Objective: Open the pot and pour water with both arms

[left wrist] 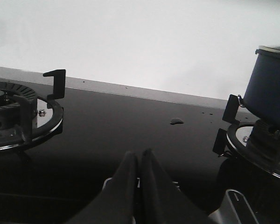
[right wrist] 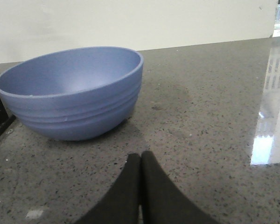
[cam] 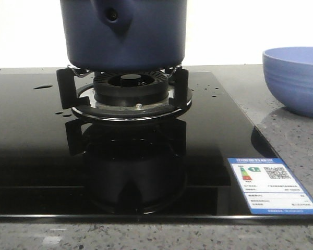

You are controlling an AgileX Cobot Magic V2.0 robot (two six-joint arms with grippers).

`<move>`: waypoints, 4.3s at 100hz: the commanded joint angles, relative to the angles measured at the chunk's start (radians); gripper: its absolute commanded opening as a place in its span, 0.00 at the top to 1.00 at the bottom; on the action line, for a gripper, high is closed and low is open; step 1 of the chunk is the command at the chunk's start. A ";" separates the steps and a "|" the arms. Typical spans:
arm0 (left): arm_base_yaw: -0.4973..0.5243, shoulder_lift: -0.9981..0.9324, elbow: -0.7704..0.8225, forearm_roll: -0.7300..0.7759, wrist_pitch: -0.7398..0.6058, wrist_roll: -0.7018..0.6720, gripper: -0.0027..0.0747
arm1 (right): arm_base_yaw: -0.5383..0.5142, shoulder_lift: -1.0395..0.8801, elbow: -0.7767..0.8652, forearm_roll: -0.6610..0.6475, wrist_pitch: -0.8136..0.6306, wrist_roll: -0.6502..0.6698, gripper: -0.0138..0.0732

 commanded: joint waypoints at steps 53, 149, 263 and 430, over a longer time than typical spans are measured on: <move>-0.003 -0.025 0.034 -0.172 -0.107 -0.006 0.99 | 0.000 -0.018 0.026 0.268 -0.163 -0.001 0.92; -0.003 0.398 -0.665 -0.395 0.485 0.329 0.99 | 0.003 0.459 -0.674 0.402 0.494 -0.267 0.91; -0.084 0.995 -0.896 -1.337 0.636 1.268 0.37 | 0.061 0.561 -0.732 0.470 0.435 -0.350 0.24; -0.286 1.492 -1.253 -1.365 0.527 1.550 0.48 | 0.061 0.561 -0.732 0.470 0.443 -0.359 0.24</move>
